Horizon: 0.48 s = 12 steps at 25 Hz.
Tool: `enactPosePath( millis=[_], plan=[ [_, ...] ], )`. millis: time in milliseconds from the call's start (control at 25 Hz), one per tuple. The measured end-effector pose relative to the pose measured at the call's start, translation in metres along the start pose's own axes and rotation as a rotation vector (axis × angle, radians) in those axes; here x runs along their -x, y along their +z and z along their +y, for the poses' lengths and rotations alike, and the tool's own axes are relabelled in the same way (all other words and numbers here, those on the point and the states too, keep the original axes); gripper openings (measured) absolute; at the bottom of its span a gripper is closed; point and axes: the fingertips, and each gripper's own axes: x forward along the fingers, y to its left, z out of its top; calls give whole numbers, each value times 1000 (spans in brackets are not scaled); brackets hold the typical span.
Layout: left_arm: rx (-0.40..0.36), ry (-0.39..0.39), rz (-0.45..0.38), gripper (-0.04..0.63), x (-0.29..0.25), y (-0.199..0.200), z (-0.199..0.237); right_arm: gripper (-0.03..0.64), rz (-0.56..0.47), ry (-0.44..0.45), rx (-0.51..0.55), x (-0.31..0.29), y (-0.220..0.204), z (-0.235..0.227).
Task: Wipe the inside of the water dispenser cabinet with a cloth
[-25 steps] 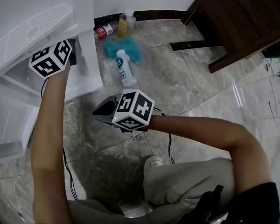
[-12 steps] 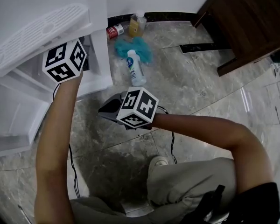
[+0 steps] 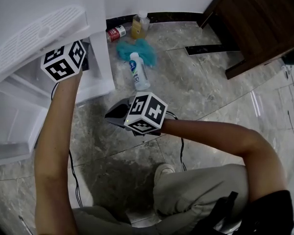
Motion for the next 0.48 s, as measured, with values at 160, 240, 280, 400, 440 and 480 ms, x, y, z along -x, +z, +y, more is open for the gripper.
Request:
enactPosePath(
  millis=[160,240,280,400,440,480],
  plan=[
    [15,-69,61,147,14,-2,-8,-2,16,-11,20,-9,11,-5],
    [33,-117,84,147,25,-3,-12,-2,19,-16,31,-14,17,-5],
    [38,-154,94,147,33,-3,-15,-2,20,-17,36,-15,20,-5],
    [-5,-284,161,147,66,-10,-29,-2,24,-36,47,-16,29,-7],
    [-35,-324,196,147,79,-14,-31,-2,19,-50,47,-16,34,-9],
    [-58,-357,229,147,92,-18,-32,-2,7,-64,47,-16,41,-12]
  ],
)
